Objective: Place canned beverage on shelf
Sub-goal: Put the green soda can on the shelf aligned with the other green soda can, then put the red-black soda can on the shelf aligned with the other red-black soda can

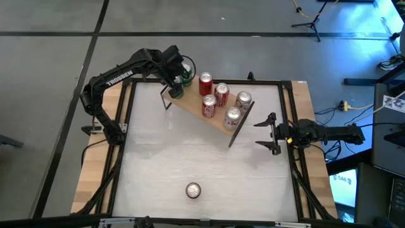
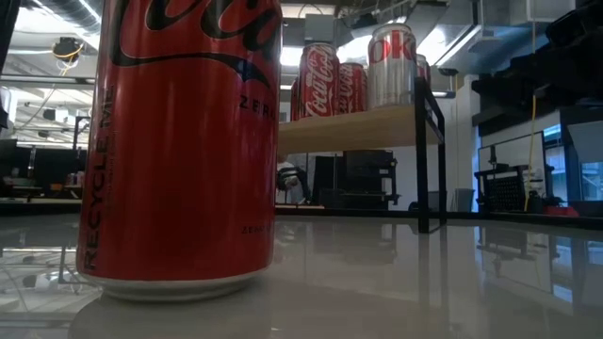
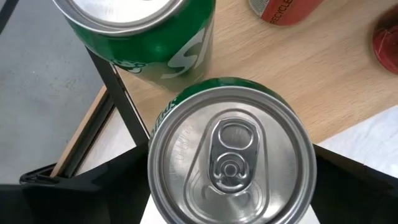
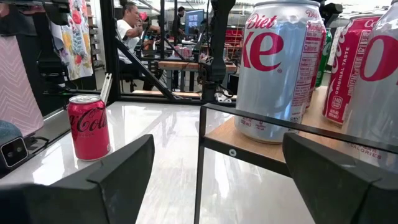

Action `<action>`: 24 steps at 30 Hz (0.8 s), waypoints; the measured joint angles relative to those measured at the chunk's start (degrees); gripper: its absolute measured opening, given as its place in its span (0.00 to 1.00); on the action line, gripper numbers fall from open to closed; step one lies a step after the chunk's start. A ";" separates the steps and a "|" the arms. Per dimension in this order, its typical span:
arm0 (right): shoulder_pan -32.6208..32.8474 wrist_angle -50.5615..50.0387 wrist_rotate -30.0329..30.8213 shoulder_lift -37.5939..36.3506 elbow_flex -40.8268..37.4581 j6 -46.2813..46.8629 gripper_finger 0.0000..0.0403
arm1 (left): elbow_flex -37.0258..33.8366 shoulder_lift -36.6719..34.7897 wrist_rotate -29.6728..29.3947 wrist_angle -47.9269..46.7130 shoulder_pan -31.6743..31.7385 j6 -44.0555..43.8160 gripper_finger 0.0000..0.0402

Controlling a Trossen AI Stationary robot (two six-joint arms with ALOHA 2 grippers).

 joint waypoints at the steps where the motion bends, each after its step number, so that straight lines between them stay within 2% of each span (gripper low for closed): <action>1: 0.00 0.00 0.00 0.00 0.00 -0.01 0.87 | 0.01 0.00 0.00 -0.01 0.00 0.00 0.88; 10: 0.00 0.00 0.00 0.00 0.00 -0.01 0.87 | 0.07 -0.09 -0.24 -0.01 0.00 -0.23 0.98; 24: 0.00 -1.12 -0.04 0.04 0.04 -0.01 0.87 | 0.15 -4.89 -0.29 -0.33 0.04 -0.04 0.98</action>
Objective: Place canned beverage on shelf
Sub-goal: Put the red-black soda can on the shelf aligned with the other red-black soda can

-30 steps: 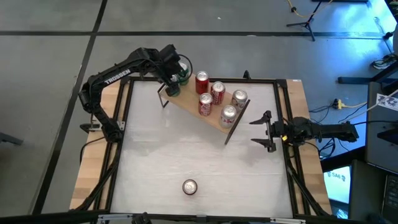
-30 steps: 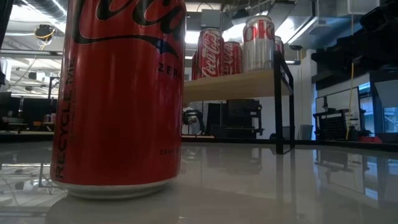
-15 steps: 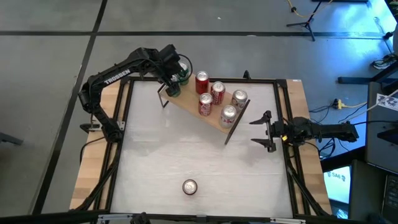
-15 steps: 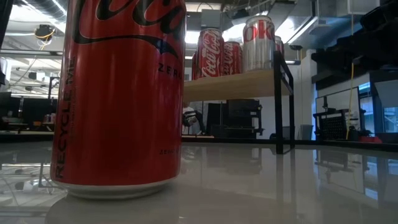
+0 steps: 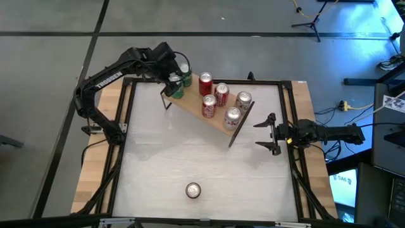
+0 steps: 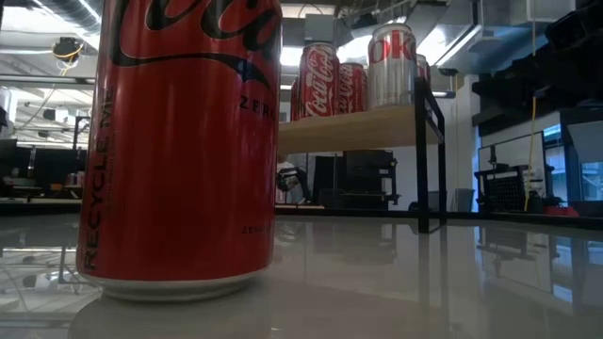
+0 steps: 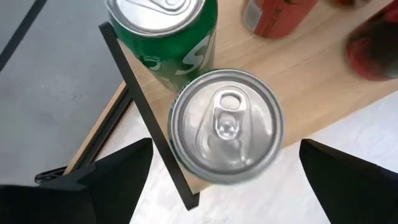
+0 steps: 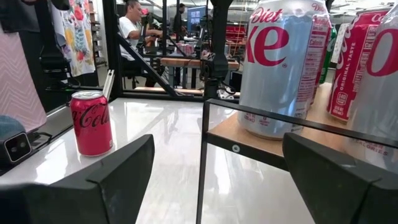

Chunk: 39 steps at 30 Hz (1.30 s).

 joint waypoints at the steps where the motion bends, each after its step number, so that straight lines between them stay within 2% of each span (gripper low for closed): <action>1: 0.00 -0.04 0.00 0.01 0.00 0.00 0.87 | 0.00 -0.58 0.15 0.00 0.00 -0.07 0.98; 9: 0.00 -0.33 0.00 0.04 0.02 0.35 0.87 | 0.00 -5.13 0.29 -0.04 -0.33 -1.72 0.98; 14: 0.00 -0.38 -0.02 0.04 0.02 4.31 0.87 | 0.04 -8.08 0.28 -0.13 -1.60 -2.08 0.98; 20: 0.00 -0.43 0.00 0.06 0.02 4.29 0.87 | 0.04 -12.29 0.25 -0.09 -5.18 -8.22 0.98; 26: 0.00 -0.48 0.00 0.07 0.02 4.34 0.87 | 0.04 -14.57 0.43 0.11 -13.64 -17.33 0.98; 32: 0.00 -0.52 0.00 0.06 0.02 6.07 0.87 | 0.04 -13.64 0.04 2.27 -24.74 -25.46 0.98; 36: 0.00 -0.54 0.00 0.07 0.02 7.06 0.87 | 0.04 -11.72 -0.79 6.91 -32.89 -27.31 0.98; 39: 0.00 -0.54 0.00 0.07 0.02 7.06 0.87 | 0.04 -9.83 -3.98 11.24 -38.99 -27.37 0.98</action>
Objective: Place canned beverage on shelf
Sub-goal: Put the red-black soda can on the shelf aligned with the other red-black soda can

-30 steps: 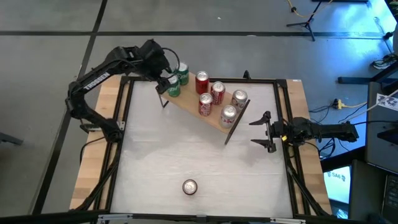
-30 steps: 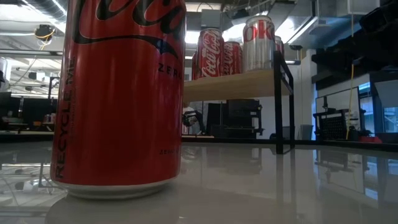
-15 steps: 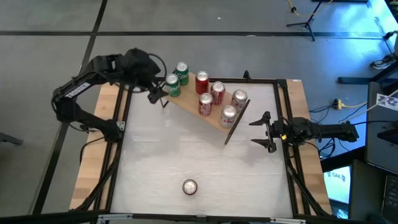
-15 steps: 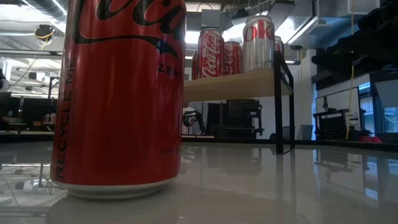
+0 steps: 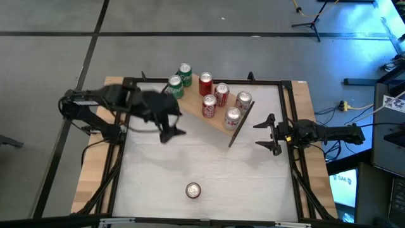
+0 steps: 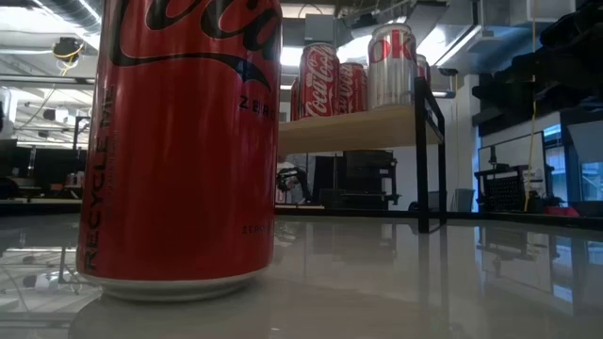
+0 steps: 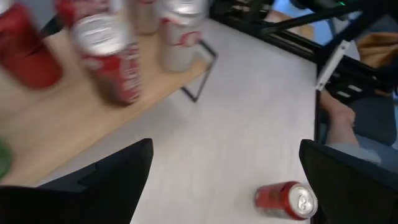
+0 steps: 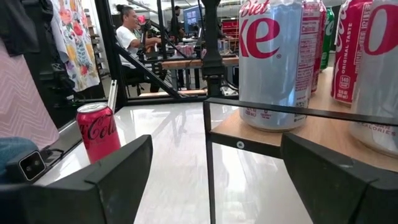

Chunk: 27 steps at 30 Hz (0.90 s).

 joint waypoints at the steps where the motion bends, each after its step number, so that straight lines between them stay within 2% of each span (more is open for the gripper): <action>1: 0.00 0.00 0.01 0.00 0.00 0.00 0.87 | 0.00 0.85 -1.41 1.10 -1.97 0.00 0.98; 6: 0.00 -0.02 0.00 0.00 0.00 0.00 0.87 | 0.00 5.45 -10.46 3.25 -11.66 -0.12 0.98; 9: 0.00 -0.02 0.01 0.00 0.00 -0.01 0.87 | 0.00 9.30 -17.18 3.25 -16.71 -3.79 0.98; 11: 0.00 -0.02 0.02 0.00 0.00 -0.02 0.87 | 0.00 11.94 -19.29 3.25 -19.29 -6.86 0.98; 18: 0.00 -0.02 0.02 0.00 0.00 -0.02 0.87 | -0.02 20.26 -19.58 5.90 -25.20 -16.62 0.98; 27: 0.00 -0.02 0.02 0.00 0.00 -0.02 0.87 | -0.07 26.60 -19.79 7.22 -28.58 -24.69 0.98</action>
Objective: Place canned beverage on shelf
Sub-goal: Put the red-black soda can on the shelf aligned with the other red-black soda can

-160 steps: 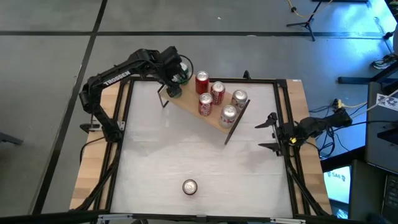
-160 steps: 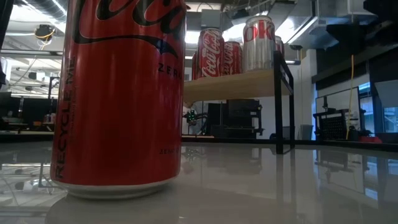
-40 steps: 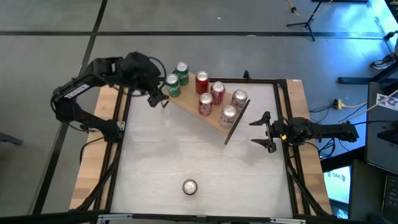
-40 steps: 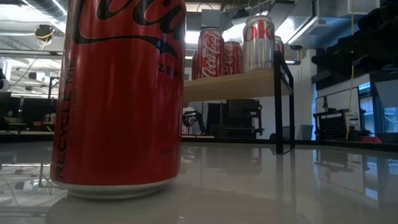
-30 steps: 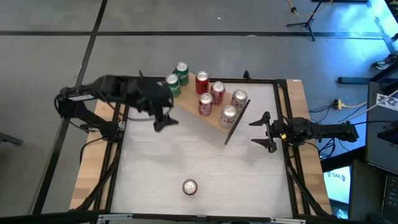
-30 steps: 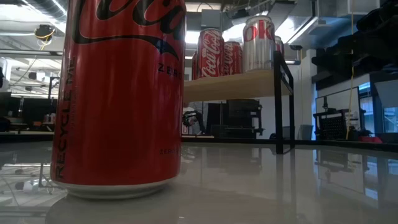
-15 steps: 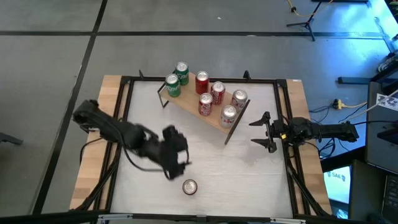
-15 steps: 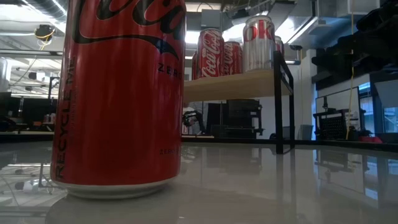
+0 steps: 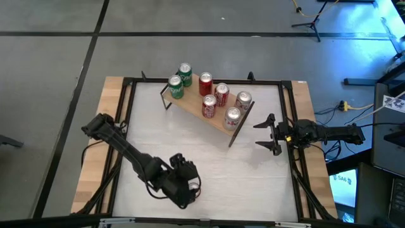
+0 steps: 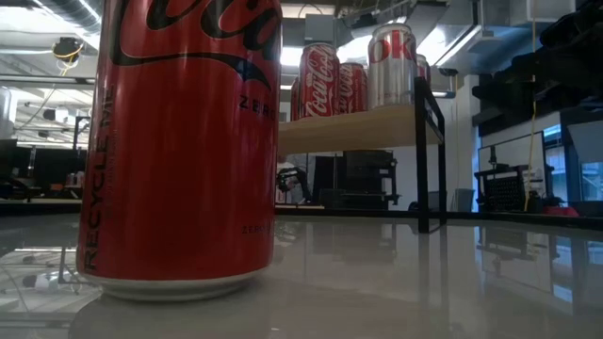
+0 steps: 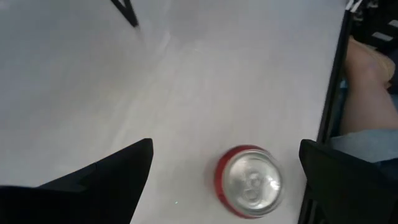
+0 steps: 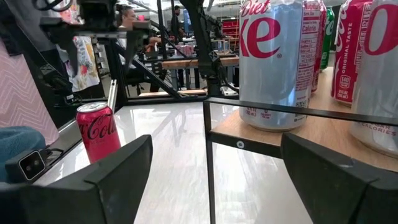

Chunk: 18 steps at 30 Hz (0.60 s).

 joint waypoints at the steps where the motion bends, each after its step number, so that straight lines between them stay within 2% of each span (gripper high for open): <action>1: 0.00 0.00 0.00 0.00 0.00 -0.02 0.87 | 0.00 0.39 -0.07 0.70 -0.28 -0.39 0.98; 11: 0.00 0.00 0.02 -0.02 -0.02 -0.02 0.87 | 0.00 4.10 0.21 3.24 -2.59 -4.98 0.98; 18: 0.00 0.02 0.02 0.00 -0.02 -0.02 0.87 | 0.00 4.78 4.35 3.77 -2.63 -6.93 0.98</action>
